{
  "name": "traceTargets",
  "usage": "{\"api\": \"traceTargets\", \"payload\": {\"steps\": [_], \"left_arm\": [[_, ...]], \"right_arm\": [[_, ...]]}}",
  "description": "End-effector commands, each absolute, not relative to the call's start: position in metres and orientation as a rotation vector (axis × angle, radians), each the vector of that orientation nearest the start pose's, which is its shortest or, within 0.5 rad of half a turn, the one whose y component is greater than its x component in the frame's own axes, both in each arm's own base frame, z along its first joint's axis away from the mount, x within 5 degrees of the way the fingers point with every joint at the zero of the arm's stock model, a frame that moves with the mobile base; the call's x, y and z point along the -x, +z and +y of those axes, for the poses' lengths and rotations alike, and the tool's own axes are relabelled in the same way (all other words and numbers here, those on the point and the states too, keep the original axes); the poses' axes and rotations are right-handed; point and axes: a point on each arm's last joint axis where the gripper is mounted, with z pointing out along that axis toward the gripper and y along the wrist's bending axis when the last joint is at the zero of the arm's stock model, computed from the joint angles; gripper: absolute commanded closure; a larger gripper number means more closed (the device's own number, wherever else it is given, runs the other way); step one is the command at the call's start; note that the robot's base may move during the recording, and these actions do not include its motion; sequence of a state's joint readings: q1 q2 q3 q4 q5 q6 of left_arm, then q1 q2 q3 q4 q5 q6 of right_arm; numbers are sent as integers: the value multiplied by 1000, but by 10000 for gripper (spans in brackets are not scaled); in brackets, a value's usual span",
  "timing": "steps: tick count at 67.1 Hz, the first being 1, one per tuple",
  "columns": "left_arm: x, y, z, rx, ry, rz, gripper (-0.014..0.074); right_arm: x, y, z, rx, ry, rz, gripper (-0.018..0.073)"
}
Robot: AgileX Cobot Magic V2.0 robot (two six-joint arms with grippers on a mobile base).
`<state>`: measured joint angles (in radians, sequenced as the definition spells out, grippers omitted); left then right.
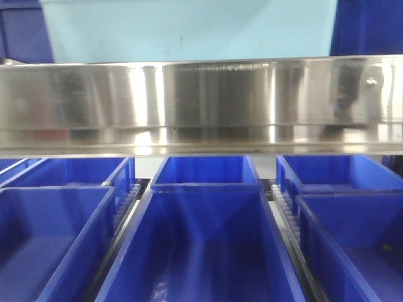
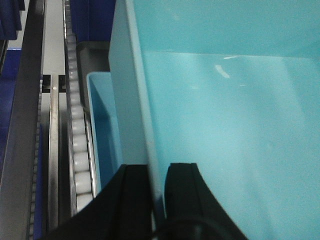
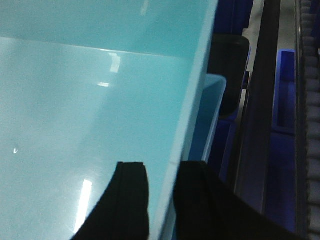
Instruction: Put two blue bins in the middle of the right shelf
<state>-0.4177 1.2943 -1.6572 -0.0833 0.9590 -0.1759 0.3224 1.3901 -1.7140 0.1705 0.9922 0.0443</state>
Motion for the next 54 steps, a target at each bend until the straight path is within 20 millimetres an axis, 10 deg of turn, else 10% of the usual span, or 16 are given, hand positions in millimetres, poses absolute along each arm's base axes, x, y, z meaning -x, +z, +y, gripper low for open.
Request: {"api": "traceTargets", "payload": {"steps": [1,54], "left_arm": [[-225,502,-106,-249,-456,2024,707],[-225,502,-106,-249,-456,2024,707]], "right_arm": [[-267,485,95,269,355,2098,711],[-267,485,96,268,356,2097,711]]}}
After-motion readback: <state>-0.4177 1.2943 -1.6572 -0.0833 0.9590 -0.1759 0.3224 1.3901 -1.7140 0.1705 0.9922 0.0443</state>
